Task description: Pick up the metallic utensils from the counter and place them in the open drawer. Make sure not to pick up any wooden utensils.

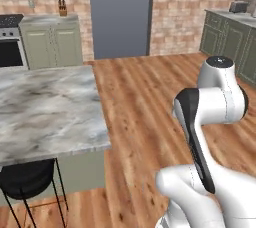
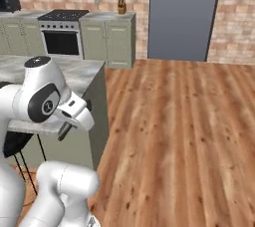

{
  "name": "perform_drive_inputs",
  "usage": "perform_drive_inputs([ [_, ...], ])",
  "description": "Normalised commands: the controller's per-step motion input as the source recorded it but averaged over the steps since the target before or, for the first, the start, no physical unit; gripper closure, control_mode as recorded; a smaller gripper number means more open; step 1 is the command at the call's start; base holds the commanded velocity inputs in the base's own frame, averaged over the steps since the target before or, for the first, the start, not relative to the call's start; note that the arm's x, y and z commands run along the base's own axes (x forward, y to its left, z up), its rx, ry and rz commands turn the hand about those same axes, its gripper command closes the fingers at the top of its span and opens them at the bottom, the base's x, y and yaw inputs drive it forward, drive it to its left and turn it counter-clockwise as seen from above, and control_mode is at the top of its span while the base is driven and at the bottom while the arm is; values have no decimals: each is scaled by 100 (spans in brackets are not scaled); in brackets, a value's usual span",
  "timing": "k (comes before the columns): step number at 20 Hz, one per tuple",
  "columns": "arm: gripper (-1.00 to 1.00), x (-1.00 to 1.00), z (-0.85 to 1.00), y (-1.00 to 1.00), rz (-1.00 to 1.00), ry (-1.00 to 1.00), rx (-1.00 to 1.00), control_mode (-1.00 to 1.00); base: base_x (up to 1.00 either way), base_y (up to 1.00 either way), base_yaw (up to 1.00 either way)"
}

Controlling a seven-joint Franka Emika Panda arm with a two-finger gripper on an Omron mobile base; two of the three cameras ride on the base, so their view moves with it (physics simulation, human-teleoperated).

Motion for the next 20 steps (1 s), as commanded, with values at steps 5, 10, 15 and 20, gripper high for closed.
perform_drive_inputs([
  [5, 100, 0, 0, 0, 0, 0, 0, 100, 67, -100, 23],
  [10, 100, 0, 0, 0, 0, 0, 0, 100, 91, -100, 26],
  [15, 100, 0, 0, 0, 0, 0, 0, 100, 100, -91, 35],
  [20, 100, 0, 0, 0, 0, 0, 0, 100, 100, -83, 36],
])
